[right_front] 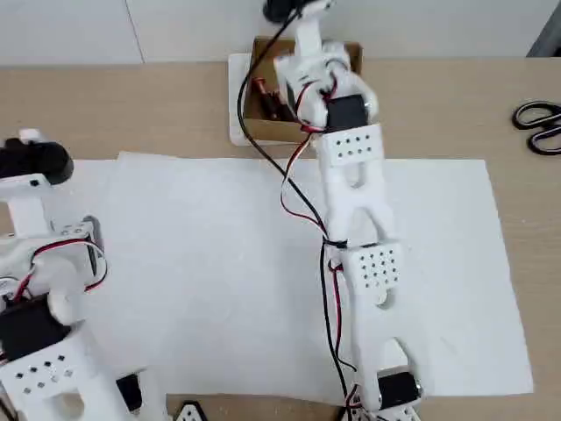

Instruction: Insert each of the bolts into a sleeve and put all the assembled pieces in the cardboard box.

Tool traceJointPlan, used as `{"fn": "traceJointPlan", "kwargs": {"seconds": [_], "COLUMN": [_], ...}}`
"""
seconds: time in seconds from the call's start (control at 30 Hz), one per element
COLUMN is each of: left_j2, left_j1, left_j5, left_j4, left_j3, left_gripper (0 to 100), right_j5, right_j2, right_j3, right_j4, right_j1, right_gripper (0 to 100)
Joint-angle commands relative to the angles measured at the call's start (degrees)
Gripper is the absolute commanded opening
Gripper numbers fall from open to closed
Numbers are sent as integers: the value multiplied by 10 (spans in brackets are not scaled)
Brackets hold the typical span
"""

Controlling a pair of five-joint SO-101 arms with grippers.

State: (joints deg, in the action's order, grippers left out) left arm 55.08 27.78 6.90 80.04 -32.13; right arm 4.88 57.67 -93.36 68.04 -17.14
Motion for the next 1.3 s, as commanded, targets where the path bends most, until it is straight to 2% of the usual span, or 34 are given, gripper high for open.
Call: {"fn": "traceJointPlan", "kwargs": {"seconds": [0.0, 0.27, 0.43, 0.53, 0.73, 0.97, 1.07, 1.27], "left_j2": [7, 8, 8, 8, 58, 186, 226, 309], "left_j1": [0, -91, -136, -148, -149, -149, -148, -147], "left_j5": [-1, -1, -2, -2, -3, -3, -2, -2], "left_j4": [25, 128, 159, 178, 202, 190, 150, 17], "left_j3": [51, 122, 154, 171, 205, 189, 118, -54], "left_gripper": [160, 160, 160, 160, 160, 160, 160, 160], "right_j5": [4, 31, 36, 36, 34, 36, 33, 33], "right_j2": [-168, -414, -560, -645, -881, -1084, -1126, -1177], "right_j3": [-30, -30, -25, 38, 295, 695, 823, 1067], "right_j4": [66, 295, 305, 308, 306, 279, 233, 111], "right_j1": [-3, 1, 1, 2, 3, 70, 73, 73], "right_gripper": [232, 232, 232, 232, 232, 232, 232, 232]}}
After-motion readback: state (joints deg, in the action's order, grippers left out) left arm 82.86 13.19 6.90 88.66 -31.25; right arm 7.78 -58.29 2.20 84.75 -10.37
